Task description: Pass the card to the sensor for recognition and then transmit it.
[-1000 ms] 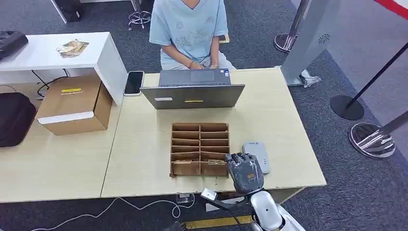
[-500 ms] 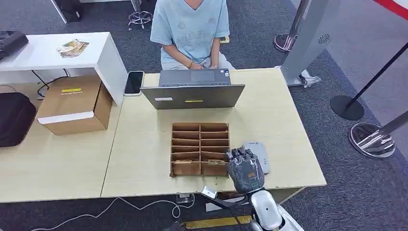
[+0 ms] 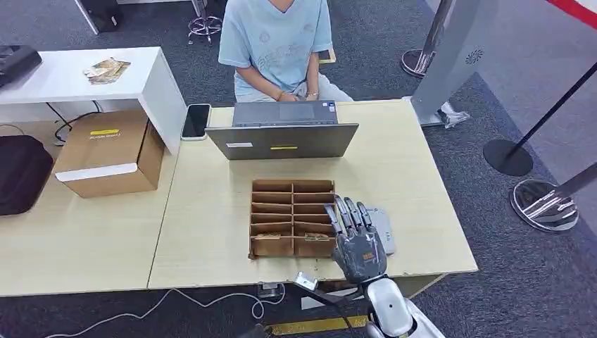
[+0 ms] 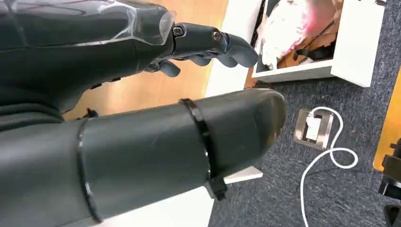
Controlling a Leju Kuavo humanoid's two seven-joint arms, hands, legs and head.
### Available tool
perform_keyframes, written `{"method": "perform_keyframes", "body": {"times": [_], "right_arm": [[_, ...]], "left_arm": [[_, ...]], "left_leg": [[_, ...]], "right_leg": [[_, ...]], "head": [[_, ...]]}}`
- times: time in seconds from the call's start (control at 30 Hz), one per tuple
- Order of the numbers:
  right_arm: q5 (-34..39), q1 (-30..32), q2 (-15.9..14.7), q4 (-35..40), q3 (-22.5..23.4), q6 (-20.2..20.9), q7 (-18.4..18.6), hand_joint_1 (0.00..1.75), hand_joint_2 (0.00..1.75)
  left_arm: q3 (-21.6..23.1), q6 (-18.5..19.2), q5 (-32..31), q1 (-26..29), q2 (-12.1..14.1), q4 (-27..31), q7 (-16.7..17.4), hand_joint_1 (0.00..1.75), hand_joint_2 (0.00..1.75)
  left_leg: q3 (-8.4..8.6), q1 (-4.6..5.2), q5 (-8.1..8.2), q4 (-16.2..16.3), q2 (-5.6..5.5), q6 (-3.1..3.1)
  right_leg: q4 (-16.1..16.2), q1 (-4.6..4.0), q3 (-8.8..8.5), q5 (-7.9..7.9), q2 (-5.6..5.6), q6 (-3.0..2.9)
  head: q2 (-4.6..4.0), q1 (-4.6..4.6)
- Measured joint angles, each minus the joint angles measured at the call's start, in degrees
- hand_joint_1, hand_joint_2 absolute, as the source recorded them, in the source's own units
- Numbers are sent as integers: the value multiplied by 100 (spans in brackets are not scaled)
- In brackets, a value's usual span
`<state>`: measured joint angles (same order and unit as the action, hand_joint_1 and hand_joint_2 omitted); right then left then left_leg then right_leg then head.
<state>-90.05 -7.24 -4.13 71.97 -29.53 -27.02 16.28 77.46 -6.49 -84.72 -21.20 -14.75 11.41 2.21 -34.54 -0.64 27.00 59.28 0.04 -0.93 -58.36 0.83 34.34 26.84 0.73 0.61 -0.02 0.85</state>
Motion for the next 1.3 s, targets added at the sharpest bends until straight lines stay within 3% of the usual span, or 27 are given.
{"method": "perform_keyframes", "body": {"times": [0.27, 0.4, 0.57, 0.7, 0.77, 0.83, 1.0, 1.03, 1.3], "right_arm": [[0, -5, 55, -28, 0, -26, -225, 37, 175], [0, -10, 107, -72, 0, -24, -288, 59, 175], [0, -28, 122, -144, 0, -28, -264, 58, 175], [0, -33, 129, -192, 0, -39, -267, 68, 175], [0, -33, 131, -208, 0, -46, -267, 91, 175], [0, -32, 131, -230, 0, -50, -288, 131, 175], [0, -34, 131, -247, 0, -50, -273, 147, 175], [0, -35, 131, -256, 0, -50, -267, 157, 175], [0, -44, 131, -271, 0, -68, -243, 150, 175]], "left_arm": [[2, 0, -2, 0, 0, 0, 0, 0, 0], [2, 2, -2, 0, 0, 0, -2, 0, 0], [2, 2, -2, 0, 0, 0, 0, 0, 0], [2, 2, -2, 0, 0, 0, 0, 0, 0], [4, 2, -2, 0, 0, 0, 0, 0, 0], [4, 2, -2, 0, 0, 0, 0, 0, 0], [4, 0, -2, 0, 0, 0, 0, 0, 0], [4, 2, -2, 0, 0, 0, 0, 0, 0], [7, 2, -2, 0, 0, 0, -4, 0, 0]], "left_leg": [[0, 0, 0, 0, 0, 0], [0, 0, 0, 0, 0, 0], [0, 0, 0, 0, 0, 0], [0, 0, 0, 0, 0, 0], [0, 0, 0, 0, 0, 0], [0, 0, 0, 0, 0, 0], [0, 0, 0, 0, 0, 0], [0, 0, 0, 0, 0, 0], [0, 0, 0, 0, 0, 0]], "right_leg": [[0, 0, 0, 0, 0, 0], [-1, 0, 0, 0, 0, 0], [-1, 0, 0, 0, 0, 0], [0, 0, 0, 0, 1, 0], [0, 0, 0, 0, 0, 0], [0, 0, 0, 0, 0, 0], [-1, 0, 0, 0, 0, 0], [-1, 0, 0, 0, 0, 0], [-1, 0, 0, 0, 0, 0]], "head": [[0, 0], [0, 0], [0, 0], [0, 0], [0, 0], [0, 0], [0, 0], [0, 0], [0, 0]]}}
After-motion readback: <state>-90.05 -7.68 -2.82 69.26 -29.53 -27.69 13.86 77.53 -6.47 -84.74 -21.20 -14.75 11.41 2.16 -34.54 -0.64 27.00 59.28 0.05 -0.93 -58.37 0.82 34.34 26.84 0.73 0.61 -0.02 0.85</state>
